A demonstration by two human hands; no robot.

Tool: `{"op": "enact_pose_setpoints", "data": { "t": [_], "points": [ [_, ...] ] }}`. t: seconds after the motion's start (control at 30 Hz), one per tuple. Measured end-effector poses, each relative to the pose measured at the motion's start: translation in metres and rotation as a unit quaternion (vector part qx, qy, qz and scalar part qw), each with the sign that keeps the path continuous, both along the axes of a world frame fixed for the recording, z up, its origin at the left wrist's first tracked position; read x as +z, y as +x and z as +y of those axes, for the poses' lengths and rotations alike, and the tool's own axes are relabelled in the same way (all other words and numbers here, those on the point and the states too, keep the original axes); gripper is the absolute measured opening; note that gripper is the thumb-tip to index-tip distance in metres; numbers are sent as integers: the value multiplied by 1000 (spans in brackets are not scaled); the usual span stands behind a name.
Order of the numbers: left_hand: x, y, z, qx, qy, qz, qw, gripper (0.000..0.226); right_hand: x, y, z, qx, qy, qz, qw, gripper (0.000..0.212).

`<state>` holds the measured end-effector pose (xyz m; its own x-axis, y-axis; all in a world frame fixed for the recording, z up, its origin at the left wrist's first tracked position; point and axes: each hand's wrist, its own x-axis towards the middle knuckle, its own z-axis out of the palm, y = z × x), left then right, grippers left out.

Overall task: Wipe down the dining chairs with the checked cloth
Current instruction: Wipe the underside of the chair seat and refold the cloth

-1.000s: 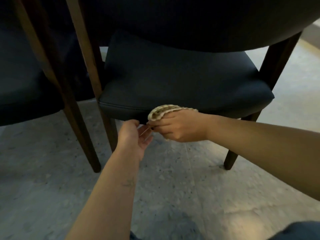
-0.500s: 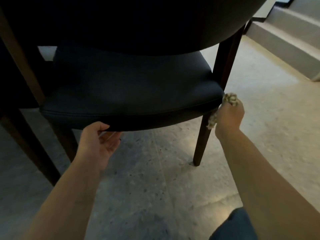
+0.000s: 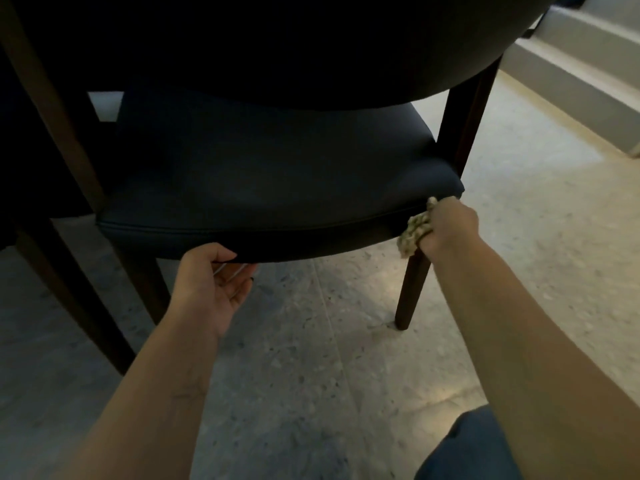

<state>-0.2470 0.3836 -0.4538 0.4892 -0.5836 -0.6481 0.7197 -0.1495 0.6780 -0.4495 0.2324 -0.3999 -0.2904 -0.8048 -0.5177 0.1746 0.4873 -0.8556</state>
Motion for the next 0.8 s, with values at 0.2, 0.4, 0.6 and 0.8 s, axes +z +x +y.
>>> {"op": "enact_pose_setpoints", "data": {
  "t": [0.2,0.4,0.6,0.8],
  "points": [
    [-3,7,3,-18,12,1,1000,7,-11,56,45,108,-37,50,992,21],
    [-2,1,3,-78,134,-186,970,4,10,82,106,245,83,-91,962,21],
    [-3,23,14,23,86,-116,989,16,45,73,118,341,-247,70,904,28],
    [6,26,19,81,25,-48,995,18,-22,140,102,489,-480,539,491,70]
  ]
}}
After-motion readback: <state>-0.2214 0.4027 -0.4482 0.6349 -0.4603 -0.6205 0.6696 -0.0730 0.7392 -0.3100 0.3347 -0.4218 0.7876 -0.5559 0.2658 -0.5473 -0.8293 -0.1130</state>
